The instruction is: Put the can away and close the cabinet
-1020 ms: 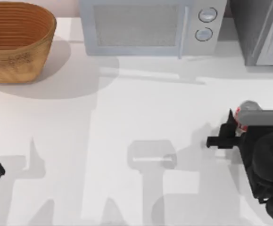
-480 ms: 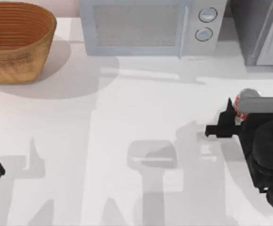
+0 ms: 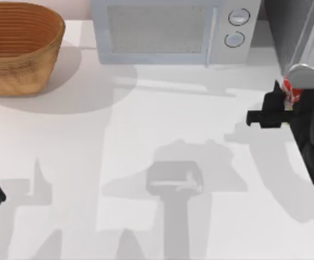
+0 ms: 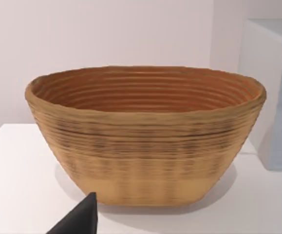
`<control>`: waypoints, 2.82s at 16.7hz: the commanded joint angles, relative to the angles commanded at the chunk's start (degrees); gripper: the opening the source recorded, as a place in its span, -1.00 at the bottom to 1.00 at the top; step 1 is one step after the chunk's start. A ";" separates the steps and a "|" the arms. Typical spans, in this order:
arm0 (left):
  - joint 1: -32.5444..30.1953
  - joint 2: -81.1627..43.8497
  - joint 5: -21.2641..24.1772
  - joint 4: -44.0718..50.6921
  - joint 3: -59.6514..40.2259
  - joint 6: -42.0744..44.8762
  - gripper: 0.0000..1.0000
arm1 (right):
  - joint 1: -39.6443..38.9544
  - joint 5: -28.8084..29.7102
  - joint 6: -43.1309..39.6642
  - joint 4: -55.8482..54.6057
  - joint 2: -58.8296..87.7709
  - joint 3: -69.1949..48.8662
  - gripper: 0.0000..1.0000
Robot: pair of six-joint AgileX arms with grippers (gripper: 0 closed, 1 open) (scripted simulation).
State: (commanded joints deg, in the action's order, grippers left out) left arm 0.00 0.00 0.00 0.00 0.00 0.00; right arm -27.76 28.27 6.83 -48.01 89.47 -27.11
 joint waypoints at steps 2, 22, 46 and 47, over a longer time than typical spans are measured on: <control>0.00 0.00 0.00 0.00 0.00 0.00 1.00 | 0.02 0.00 -0.02 5.79 -5.60 -0.81 -1.00; 0.00 0.00 0.00 0.00 0.00 0.00 1.00 | 12.22 -14.67 -3.07 27.63 -50.11 11.70 -1.00; 0.00 0.00 0.00 0.00 0.00 0.00 1.00 | 25.28 -26.46 -6.46 52.07 -75.40 10.22 -1.00; 0.00 0.00 0.00 0.00 0.00 0.00 1.00 | 24.79 -25.95 -6.43 53.19 -71.89 5.73 -1.00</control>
State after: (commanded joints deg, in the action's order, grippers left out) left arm 0.00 0.00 0.00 0.00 0.00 0.00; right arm -2.97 2.32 0.40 5.18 17.58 -21.38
